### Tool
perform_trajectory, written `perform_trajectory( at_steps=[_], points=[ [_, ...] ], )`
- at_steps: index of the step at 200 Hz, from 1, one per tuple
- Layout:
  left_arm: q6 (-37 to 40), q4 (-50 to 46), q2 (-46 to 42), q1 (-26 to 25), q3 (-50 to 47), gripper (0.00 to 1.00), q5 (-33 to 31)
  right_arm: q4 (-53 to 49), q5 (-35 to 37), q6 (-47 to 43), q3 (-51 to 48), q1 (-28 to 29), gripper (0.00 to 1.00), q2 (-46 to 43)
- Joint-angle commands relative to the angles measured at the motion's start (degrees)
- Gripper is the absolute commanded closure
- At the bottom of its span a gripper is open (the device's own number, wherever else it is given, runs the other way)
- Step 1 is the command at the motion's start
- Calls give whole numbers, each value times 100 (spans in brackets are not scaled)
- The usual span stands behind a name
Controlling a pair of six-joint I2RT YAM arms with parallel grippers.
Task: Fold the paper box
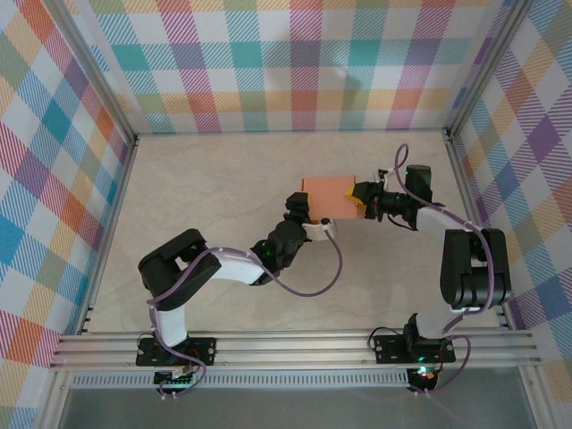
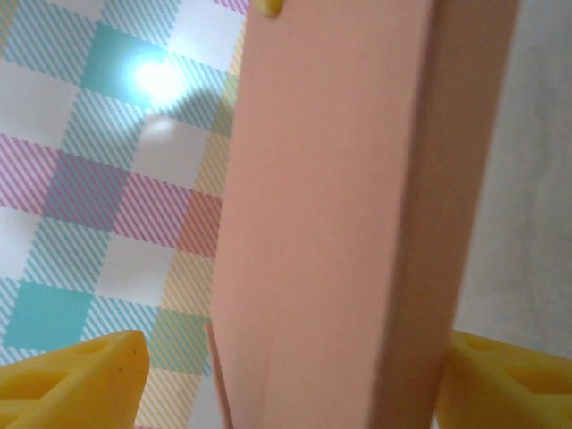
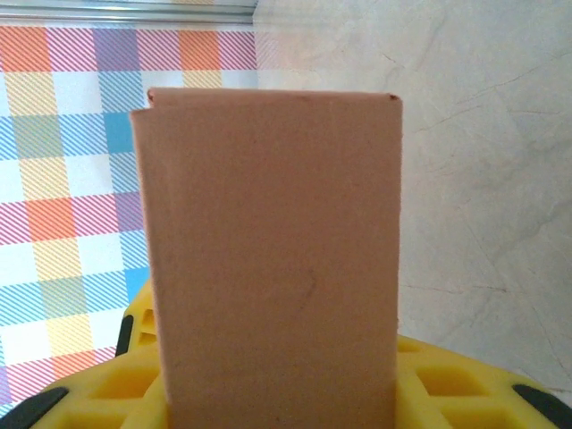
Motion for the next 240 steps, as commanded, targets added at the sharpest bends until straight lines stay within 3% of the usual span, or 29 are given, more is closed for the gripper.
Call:
perform_trajectory(
  at_steps=[1,71,137,166,200,240],
  points=[
    [242,635,132,-41,151,25,-237,101,-186,100,-74,-31,60,-200],
    [137,606,66,-67,48,53,-283,64,-129,157,-63,-23,60,-214],
    [-399,-221,-239,-85,22,63,-163,-9,-68,187,-41,-28,55,-257],
    [-781,-755,-481,-76,-5,63,-41,-104,-5,179,1,-31,43,-317],
    [-1688,-2466,-853,55,271,63,390,-522,313,-135,121,-38,26,-556],
    [-2683,-4582,-1310,424,696,62,1336,-1475,1149,-899,362,-174,23,-1200]
  ],
)
